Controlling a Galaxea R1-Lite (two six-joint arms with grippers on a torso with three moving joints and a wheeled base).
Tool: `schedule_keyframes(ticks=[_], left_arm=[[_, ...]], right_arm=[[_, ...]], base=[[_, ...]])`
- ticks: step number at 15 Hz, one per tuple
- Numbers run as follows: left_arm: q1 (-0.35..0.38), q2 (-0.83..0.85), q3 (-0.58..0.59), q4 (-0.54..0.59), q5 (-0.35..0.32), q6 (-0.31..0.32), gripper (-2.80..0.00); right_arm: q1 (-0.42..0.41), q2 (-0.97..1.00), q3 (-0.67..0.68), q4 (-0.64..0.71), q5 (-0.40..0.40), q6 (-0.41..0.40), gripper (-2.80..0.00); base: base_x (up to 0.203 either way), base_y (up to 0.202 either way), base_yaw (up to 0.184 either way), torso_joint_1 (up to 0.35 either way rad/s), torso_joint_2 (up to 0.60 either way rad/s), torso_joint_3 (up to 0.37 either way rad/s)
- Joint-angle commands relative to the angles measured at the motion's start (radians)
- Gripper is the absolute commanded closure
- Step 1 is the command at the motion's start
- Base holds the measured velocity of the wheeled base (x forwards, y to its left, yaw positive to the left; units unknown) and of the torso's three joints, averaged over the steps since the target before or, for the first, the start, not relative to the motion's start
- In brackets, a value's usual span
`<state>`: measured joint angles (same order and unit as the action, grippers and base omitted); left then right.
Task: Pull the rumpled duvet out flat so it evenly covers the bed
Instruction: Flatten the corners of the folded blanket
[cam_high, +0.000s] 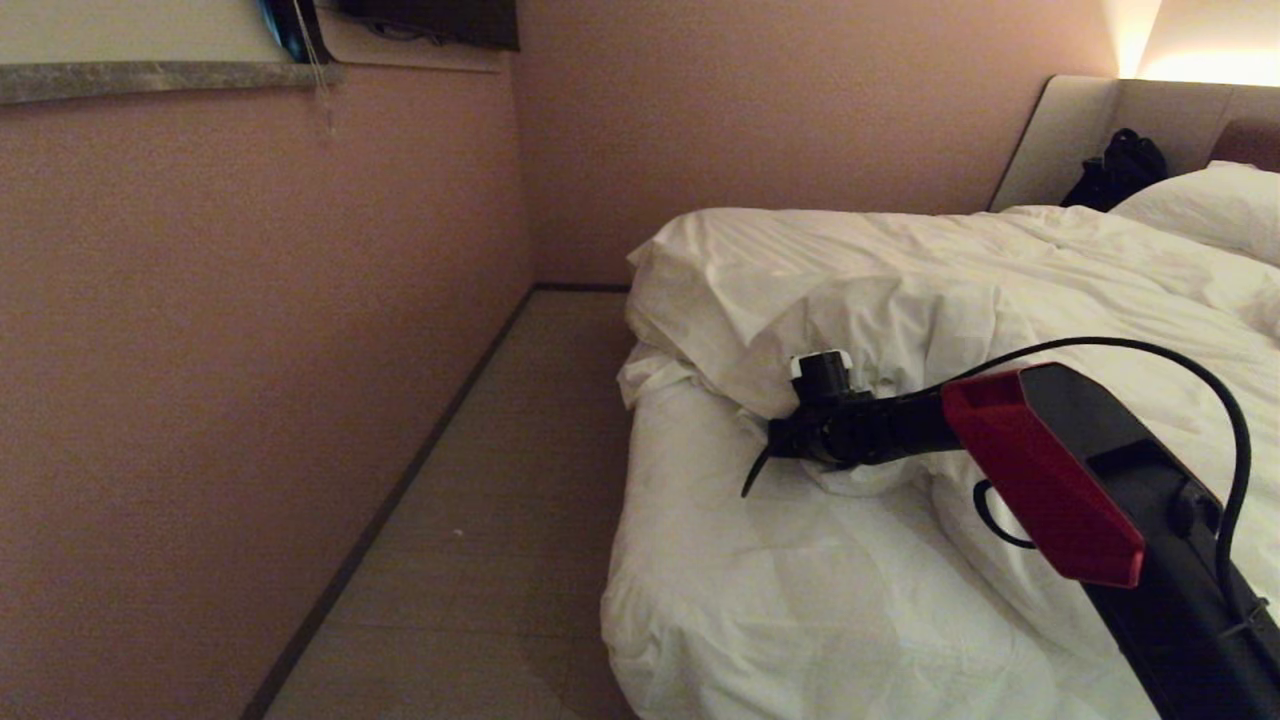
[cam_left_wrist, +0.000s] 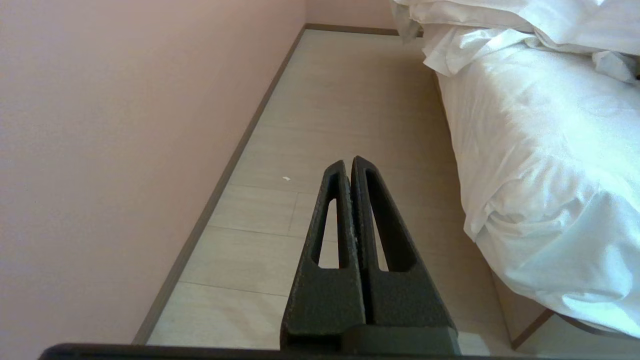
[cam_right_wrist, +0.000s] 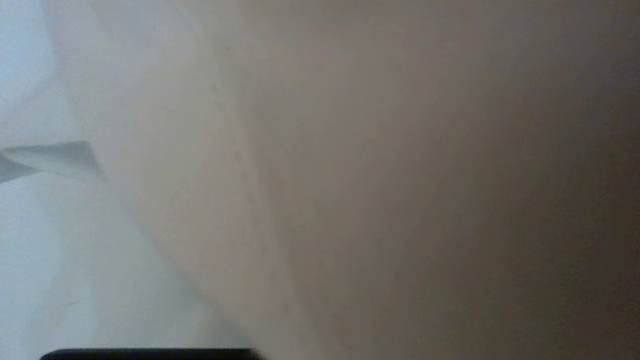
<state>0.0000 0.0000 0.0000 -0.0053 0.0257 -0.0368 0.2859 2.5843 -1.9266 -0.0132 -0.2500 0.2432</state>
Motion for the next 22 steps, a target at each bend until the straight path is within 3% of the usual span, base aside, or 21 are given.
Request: schedule_keyframes(ticks=[1,6,12,17,22], left_arm=[[0.000,0.000,0.000,-0.001,0.000,0.000,0.00],[0.000,0.000,0.000,-0.001,0.000,0.000,0.00],[0.000,0.000,0.000,-0.001,0.000,-0.001,0.00],[0.000,0.000,0.000,-0.001,0.000,0.000,0.00],[0.000,0.000,0.000,-0.001,0.000,0.000,0.00]], right_arm=[[0.009,-0.044,0.002,0.005,0.014,0.020,0.00],[0.108,-0.217,0.003,0.138,0.102,0.135,0.00],[0.307,-0.322,0.003,0.245,0.113,0.201,0.00],[0.412,-0.422,0.003,0.305,0.113,0.222,0.00],[0.567,-0.512,0.005,0.368,0.109,0.226,0.00]], base=[[0.000,0.000,0.000,0.000,0.00,0.000],[0.000,0.000,0.000,0.000,0.00,0.000],[0.000,0.000,0.000,0.000,0.00,0.000],[0.000,0.000,0.000,0.000,0.00,0.000],[0.000,0.000,0.000,0.000,0.00,0.000]])
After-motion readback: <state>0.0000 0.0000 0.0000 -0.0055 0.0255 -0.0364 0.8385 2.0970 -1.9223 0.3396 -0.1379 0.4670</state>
